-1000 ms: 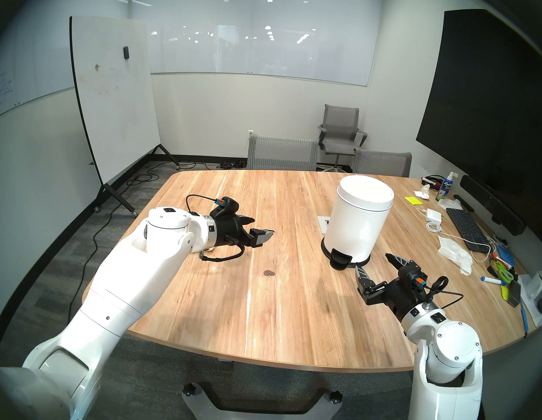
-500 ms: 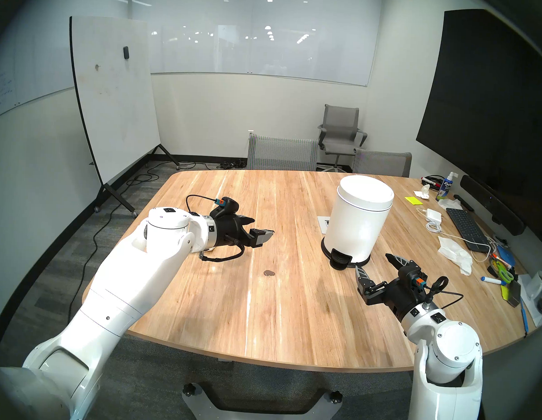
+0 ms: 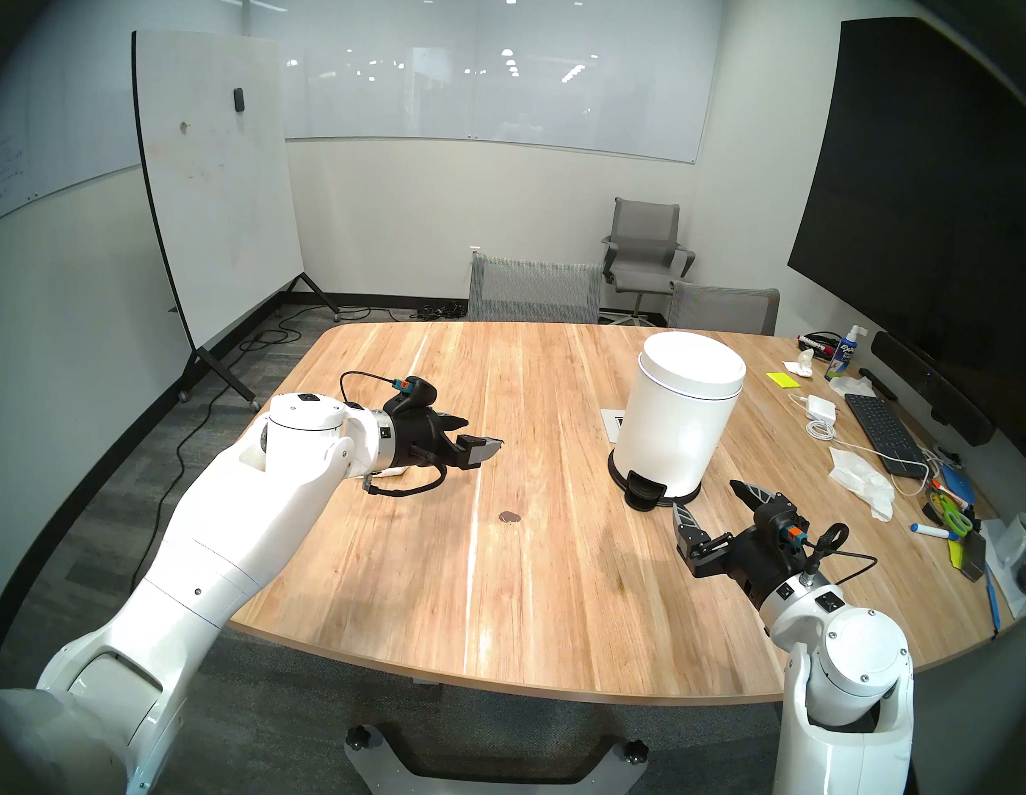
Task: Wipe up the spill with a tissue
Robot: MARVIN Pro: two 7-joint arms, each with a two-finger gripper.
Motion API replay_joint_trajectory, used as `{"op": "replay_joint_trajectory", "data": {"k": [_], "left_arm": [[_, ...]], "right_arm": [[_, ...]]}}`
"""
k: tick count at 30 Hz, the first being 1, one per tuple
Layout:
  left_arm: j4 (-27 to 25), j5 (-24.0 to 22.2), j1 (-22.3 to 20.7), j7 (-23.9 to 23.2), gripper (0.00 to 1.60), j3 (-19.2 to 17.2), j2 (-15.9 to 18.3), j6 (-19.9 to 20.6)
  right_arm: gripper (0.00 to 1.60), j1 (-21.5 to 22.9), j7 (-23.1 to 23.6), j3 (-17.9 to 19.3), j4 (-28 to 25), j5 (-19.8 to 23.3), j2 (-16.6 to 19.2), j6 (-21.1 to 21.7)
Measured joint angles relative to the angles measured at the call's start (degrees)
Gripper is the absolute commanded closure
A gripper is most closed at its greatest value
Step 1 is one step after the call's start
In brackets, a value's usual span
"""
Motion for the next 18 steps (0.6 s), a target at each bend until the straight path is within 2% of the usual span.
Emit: {"op": "replay_joint_trajectory", "data": {"k": [7,18], "left_arm": [[2.98,0.13,-1.05,-2.07,0.00,-0.57,1.82,-0.84],[7.44,3.38,-1.33,-7.69,0.00,-1.33,7.24,-6.71]], "right_arm": [[0.00,0.00,0.00,0.00,0.01,0.00,0.00,0.00],[0.00,0.00,0.00,0.01,0.04,0.00,0.00,0.00]]}}
